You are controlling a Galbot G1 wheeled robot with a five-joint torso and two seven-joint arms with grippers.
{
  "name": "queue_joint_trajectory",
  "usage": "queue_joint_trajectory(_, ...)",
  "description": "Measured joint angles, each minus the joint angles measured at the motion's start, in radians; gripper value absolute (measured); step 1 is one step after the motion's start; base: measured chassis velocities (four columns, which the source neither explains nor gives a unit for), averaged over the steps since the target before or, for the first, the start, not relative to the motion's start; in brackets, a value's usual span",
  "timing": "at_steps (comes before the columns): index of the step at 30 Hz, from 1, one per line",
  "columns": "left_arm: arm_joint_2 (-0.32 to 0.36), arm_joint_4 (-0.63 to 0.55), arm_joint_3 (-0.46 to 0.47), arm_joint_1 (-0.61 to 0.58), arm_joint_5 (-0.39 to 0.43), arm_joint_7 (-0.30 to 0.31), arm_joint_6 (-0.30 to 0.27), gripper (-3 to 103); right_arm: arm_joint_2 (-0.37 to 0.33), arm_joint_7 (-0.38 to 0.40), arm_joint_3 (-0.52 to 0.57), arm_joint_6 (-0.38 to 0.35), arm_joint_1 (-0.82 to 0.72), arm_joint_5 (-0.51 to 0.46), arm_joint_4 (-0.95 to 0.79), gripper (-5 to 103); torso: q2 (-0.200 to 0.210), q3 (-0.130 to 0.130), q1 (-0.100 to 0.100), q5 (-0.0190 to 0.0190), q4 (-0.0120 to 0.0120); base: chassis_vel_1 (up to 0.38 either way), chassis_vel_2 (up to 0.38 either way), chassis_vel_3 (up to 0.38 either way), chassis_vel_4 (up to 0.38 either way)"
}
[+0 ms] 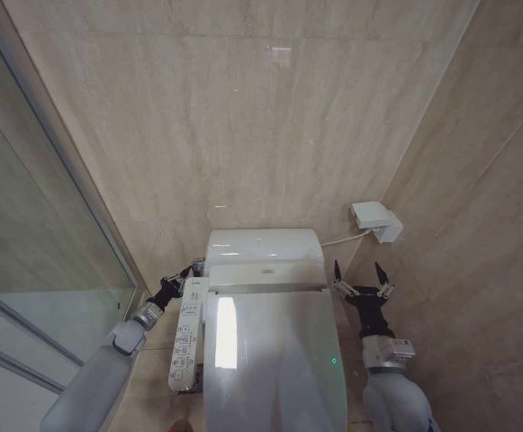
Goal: Open the toilet lid, clean the toilet bowl with a toilet brush, close the toilet lid, and flush.
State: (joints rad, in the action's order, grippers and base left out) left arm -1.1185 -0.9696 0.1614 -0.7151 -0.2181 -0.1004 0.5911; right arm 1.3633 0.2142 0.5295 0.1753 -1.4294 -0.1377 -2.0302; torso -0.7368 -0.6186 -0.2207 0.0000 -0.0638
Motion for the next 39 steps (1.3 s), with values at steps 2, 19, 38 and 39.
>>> queue_joint_trajectory(2,-0.001,0.000,0.000,0.000,0.000,0.000,0.000,0,0.000,0.000,0.000,0.000,0.000,0.000,0.000,100,0.000,0.000,0.000,0.0000,0.0000,0.000,0.000,0.000,0.000)
queue_joint_trajectory(19,-0.007,0.029,0.062,-0.029,-0.011,0.003,-0.006,0,0.000,0.000,0.000,0.000,0.000,0.000,0.000,100,0.000,0.000,0.000,-0.0011,-0.0017,0.000,0.000,0.000,0.000)
queue_joint_trajectory(38,0.003,-0.257,0.208,-0.210,0.146,0.183,-0.147,0,0.000,0.000,0.000,0.000,0.000,0.000,0.000,100,0.000,0.000,0.000,0.0000,-0.0001,0.000,0.000,0.000,0.000)
queue_joint_trajectory(39,0.003,-0.257,0.208,-0.210,0.146,0.183,-0.147,0,0.000,0.000,0.000,0.000,0.000,0.000,0.000,100,0.000,0.000,0.000,0.0000,-0.0001,0.000,0.000,0.000,0.000)
